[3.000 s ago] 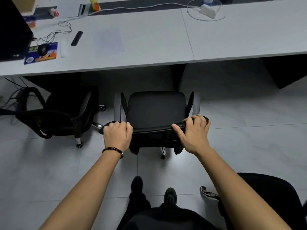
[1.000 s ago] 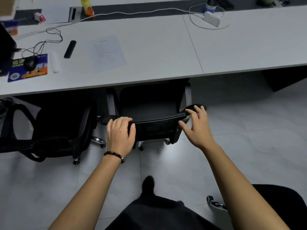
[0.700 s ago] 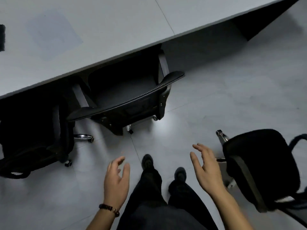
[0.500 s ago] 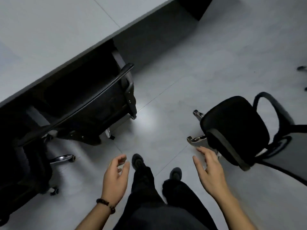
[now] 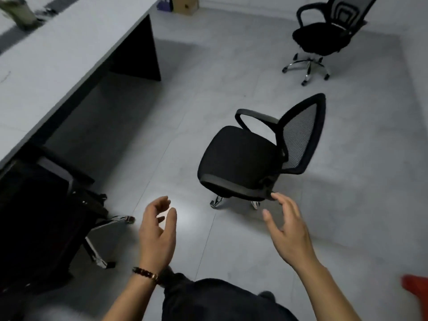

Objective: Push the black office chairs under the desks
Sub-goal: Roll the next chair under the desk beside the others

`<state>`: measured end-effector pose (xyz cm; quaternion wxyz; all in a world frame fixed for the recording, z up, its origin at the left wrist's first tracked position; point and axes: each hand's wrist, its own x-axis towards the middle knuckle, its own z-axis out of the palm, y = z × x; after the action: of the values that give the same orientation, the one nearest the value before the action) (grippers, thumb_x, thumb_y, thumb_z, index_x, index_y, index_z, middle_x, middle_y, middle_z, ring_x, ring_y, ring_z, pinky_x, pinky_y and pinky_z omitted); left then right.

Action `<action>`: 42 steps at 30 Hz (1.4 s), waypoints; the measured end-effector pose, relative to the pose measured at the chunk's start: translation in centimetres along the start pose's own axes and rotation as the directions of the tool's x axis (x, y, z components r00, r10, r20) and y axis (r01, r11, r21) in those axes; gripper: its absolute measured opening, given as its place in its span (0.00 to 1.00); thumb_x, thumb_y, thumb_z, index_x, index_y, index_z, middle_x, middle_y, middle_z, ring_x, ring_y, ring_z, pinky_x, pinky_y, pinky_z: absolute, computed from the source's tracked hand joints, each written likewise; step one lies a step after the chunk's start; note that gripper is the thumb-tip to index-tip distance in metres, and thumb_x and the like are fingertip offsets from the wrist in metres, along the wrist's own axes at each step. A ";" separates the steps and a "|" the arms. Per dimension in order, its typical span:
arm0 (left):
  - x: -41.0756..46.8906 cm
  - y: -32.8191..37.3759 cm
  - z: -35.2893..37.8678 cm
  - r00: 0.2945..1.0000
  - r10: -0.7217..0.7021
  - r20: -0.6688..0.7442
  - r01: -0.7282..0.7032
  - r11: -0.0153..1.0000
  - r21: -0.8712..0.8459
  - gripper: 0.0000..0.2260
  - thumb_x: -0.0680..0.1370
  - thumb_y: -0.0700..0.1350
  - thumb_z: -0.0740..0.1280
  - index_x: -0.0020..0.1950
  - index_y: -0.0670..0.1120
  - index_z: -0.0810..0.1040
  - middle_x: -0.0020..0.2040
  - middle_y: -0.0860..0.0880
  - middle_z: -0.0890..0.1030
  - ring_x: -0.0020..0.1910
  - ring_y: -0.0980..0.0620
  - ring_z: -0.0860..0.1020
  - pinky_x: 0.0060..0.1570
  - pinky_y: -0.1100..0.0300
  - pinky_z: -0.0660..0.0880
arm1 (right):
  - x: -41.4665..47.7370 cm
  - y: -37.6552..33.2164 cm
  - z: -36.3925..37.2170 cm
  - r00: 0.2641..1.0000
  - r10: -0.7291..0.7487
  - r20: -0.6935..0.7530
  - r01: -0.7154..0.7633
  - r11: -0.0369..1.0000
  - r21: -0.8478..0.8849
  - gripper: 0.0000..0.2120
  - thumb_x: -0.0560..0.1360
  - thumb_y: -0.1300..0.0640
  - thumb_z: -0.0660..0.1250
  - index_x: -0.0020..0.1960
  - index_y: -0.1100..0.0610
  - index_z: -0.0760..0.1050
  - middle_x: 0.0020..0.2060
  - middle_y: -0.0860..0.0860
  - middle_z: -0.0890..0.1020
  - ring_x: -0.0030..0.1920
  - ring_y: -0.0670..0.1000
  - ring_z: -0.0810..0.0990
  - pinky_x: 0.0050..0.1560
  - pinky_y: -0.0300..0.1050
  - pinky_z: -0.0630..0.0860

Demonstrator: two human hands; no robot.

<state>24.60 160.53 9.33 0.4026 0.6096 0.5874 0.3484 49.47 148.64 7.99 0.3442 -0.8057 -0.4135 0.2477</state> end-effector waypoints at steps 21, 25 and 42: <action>5.1 13.0 39.9 0.983 -0.080 0.164 0.082 0.997 -0.006 0.17 0.79 0.51 0.61 0.67 0.52 0.68 0.56 0.53 0.78 0.55 0.58 0.77 0.51 0.63 0.73 | 23.7 20.1 -24.0 1.000 0.000 0.007 0.000 0.993 -0.115 0.23 0.79 0.44 0.59 0.72 0.47 0.64 0.66 0.39 0.65 0.66 0.37 0.64 0.65 0.34 0.61; 8.6 15.6 43.1 0.986 -0.151 0.070 0.153 0.988 -0.021 0.17 0.79 0.50 0.62 0.68 0.51 0.68 0.54 0.54 0.79 0.55 0.58 0.76 0.52 0.62 0.72 | 32.1 18.7 -25.5 0.985 -0.099 0.139 0.120 0.980 -0.155 0.22 0.80 0.44 0.59 0.72 0.47 0.65 0.67 0.41 0.66 0.68 0.38 0.64 0.67 0.36 0.62; 6.6 13.3 54.3 0.764 -0.481 -0.431 0.644 0.536 0.545 0.25 0.78 0.61 0.47 0.53 0.52 0.80 0.52 0.53 0.81 0.57 0.51 0.75 0.67 0.49 0.59 | 55.6 20.2 -19.0 0.411 -0.406 0.816 0.845 0.506 -0.174 0.30 0.73 0.26 0.49 0.64 0.40 0.74 0.73 0.51 0.66 0.75 0.55 0.55 0.74 0.53 0.33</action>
<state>79.55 162.92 -2.53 0.1776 0.4430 0.8781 0.0329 102.23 179.99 -1.49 -0.0233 -0.4792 -0.8463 0.2316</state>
